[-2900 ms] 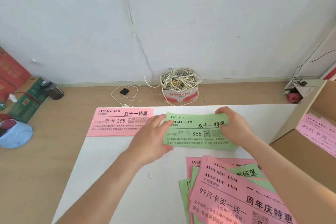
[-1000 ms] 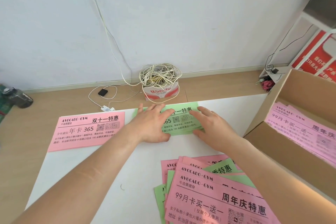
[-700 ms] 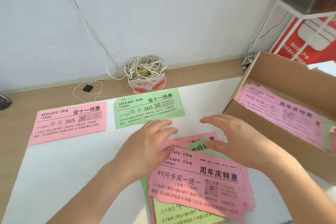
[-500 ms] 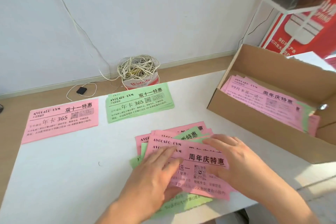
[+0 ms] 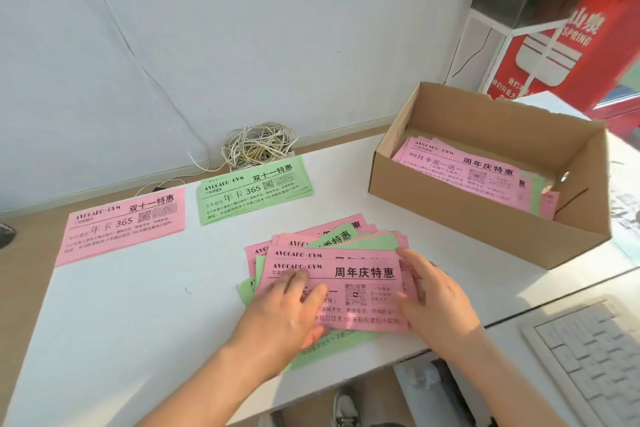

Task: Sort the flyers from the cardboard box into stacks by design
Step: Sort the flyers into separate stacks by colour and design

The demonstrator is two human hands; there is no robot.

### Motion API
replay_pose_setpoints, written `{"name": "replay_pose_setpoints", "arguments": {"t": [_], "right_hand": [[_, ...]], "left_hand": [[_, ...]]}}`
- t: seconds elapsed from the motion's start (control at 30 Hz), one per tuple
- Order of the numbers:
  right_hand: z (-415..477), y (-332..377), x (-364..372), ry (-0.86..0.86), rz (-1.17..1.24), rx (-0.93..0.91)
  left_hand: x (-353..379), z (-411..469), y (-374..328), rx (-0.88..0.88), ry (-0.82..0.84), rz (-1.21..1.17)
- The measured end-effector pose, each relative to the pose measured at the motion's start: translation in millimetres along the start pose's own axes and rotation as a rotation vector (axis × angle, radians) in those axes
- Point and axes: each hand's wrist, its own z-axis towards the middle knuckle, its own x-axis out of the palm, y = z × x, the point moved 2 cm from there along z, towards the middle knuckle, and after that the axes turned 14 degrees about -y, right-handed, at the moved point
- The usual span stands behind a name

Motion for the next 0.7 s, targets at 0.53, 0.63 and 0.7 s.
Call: {"name": "replay_pose_setpoints", "arguments": {"t": [0.53, 0.63, 0.7], "right_hand": [[-17, -21, 11, -0.207, 0.07, -0.022], [-9, -16, 4, -0.156, 0.193, 0.164], [1, -13, -3, -0.099, 0.405, 0.371]], "left_hand": [[-8, 1, 27, -1.08, -0.204, -0.74], [-10, -2, 28, -1.029, -0.122, -0.83], [-12, -2, 28, -0.993, -0.129, -0.831]]}}
